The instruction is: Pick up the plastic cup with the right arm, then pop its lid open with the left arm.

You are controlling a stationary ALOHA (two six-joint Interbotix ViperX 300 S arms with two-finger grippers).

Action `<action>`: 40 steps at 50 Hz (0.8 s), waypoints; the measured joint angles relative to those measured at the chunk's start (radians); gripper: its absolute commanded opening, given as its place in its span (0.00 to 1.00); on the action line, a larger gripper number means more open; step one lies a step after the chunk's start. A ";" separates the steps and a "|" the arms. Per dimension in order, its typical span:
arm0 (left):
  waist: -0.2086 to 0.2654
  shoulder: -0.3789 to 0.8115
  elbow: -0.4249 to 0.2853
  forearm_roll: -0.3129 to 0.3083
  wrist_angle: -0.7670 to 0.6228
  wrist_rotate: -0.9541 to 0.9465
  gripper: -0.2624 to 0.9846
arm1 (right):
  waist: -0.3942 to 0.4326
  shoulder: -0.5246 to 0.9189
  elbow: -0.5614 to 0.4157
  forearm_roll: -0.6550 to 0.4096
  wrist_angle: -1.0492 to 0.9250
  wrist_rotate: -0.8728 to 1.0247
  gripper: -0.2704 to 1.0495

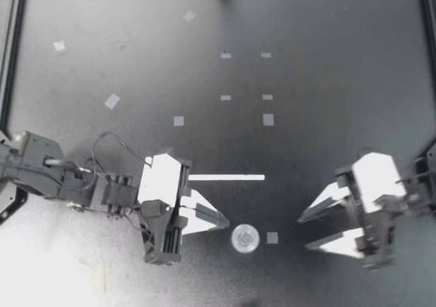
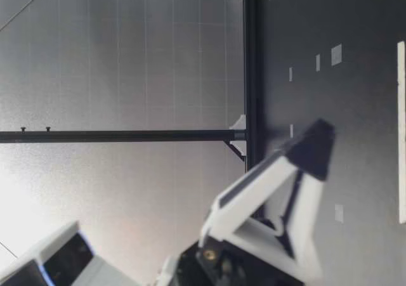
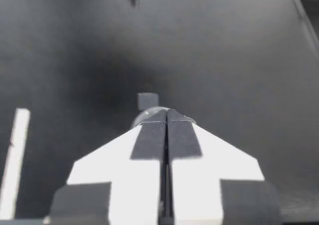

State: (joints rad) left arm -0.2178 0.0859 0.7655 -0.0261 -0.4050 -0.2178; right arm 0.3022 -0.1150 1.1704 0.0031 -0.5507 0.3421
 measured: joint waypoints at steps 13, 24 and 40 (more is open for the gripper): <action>-0.032 0.078 -0.046 -0.002 0.005 -0.048 0.15 | 0.000 0.173 -0.072 0.003 -0.046 0.046 0.70; -0.032 0.169 -0.100 -0.002 0.009 -0.017 0.15 | 0.000 0.219 -0.104 0.009 -0.069 0.044 0.70; -0.025 0.187 -0.101 -0.002 0.009 0.011 0.15 | -0.005 0.278 -0.137 0.009 -0.074 0.041 0.70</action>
State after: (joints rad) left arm -0.2424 0.2730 0.6642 -0.0276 -0.3958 -0.2071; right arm 0.2976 0.1626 1.0339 0.0123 -0.6243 0.3835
